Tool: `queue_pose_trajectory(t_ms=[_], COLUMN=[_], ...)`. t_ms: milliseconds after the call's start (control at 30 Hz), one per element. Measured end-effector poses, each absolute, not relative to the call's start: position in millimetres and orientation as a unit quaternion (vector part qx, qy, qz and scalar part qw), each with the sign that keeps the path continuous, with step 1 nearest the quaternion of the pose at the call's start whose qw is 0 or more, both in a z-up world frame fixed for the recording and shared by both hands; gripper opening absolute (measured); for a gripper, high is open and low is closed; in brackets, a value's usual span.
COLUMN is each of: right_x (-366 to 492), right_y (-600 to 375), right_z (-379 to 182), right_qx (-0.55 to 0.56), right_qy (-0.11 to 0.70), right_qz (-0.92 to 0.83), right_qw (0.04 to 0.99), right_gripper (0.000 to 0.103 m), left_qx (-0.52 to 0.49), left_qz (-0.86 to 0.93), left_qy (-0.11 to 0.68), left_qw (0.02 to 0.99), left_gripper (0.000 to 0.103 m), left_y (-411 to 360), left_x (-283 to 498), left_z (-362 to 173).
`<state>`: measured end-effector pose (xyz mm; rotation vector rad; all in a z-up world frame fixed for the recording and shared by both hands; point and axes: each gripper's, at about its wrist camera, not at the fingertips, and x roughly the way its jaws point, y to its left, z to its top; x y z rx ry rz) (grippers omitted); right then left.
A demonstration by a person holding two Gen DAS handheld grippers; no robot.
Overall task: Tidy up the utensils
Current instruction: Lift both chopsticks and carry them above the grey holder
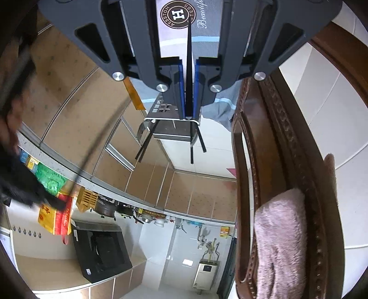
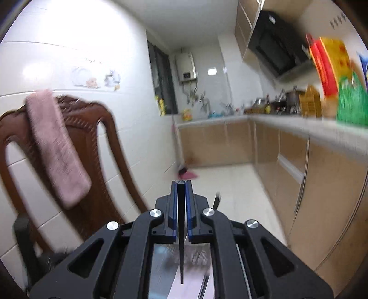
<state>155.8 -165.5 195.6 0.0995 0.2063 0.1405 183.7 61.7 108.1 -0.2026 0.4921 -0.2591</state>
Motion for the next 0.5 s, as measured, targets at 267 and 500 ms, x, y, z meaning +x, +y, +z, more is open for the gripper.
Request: queue_pose_trajectory(t_ms=[267, 500], right_x=[242.8, 270.9], right_y=[-148.2, -146.9], right_z=[172.1, 90.3], right_qx=[0.047, 0.041], right_qy=[0.096, 0.120], right_qz=[0.008, -0.024], right_qw=[0.994, 0.992], right_gripper=[0.007, 0.007], left_qx=[-0.114, -0.126], left_qz=[-0.126, -0.118], left_qy=[0.246, 0.244], left_qw=[0.954, 0.954], left_gripper=[0.007, 0.007], left_y=[72.0, 81.1], left_x=[192.4, 195.4], left_z=[105.8, 104.2])
